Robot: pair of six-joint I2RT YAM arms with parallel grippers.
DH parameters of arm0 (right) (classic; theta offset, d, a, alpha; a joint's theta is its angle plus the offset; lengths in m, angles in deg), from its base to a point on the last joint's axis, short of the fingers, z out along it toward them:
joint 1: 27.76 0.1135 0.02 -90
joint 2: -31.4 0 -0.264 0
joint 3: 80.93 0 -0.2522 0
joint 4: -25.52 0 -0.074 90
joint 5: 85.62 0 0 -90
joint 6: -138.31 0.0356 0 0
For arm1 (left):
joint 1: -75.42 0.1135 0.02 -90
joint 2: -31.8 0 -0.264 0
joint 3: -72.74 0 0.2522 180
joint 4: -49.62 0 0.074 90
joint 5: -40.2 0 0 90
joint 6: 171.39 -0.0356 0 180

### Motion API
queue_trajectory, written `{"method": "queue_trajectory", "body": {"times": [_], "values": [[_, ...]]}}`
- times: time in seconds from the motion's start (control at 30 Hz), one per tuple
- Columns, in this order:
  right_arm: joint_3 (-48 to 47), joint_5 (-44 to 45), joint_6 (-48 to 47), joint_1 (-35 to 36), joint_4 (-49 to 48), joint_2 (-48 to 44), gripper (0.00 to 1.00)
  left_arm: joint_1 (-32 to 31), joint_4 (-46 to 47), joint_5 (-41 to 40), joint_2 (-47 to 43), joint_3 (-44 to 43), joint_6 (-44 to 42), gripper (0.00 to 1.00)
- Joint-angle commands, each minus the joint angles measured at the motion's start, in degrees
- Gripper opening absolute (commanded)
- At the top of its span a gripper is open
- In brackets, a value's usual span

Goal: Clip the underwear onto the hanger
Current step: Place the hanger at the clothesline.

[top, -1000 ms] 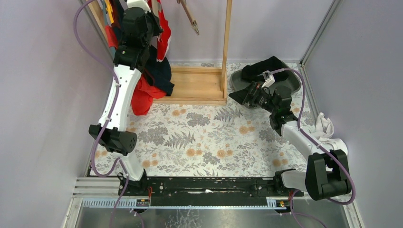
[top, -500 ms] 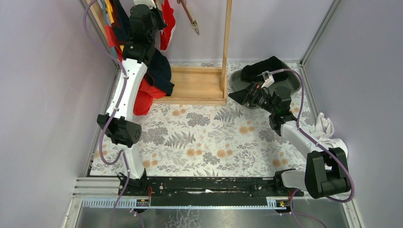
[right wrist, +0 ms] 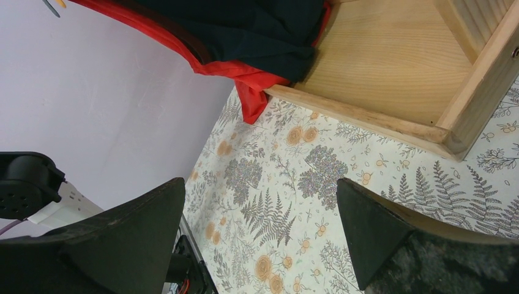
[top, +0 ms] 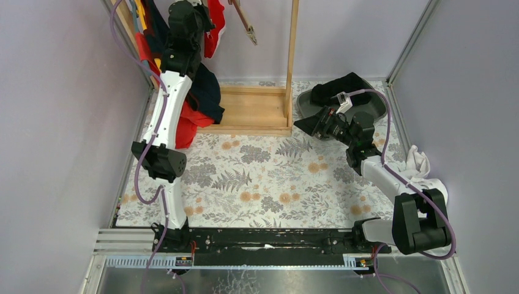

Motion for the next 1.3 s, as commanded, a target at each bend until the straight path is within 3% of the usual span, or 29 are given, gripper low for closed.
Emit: {"method": "queue_trajectory", "body": {"times": [0.0,0.23,0.57,0.8,1.07,1.27], "values": [[-0.28,-1.2,0.3,-0.13,-3.69,-0.04,0.99,0.61,5.12,-0.41,0.38,-3.54,-1.9,0.0],[-0.29,-1.2,0.34,-0.05,-3.78,-0.08,0.99,0.84,6.65,-0.59,1.05,-3.53,-2.61,0.05],[-0.2,-0.99,0.31,-0.13,-3.91,-0.48,0.99,0.99,7.25,-0.99,1.3,-3.89,-3.2,0.37],[-0.08,-0.88,0.28,-0.1,-4.13,-0.59,0.99,0.96,7.18,-0.8,-1.17,-2.37,-3.03,0.47],[-0.35,-0.57,-0.15,-0.13,-4.15,-1.65,0.99,0.86,8.08,-3.34,-11.06,9.58,-0.65,0.64],[-7.26,4.83,-8.99,2.48,8.94,-3.19,0.99,0.8,9.28,-3.83,-23.69,22.76,2.95,0.7]]}}
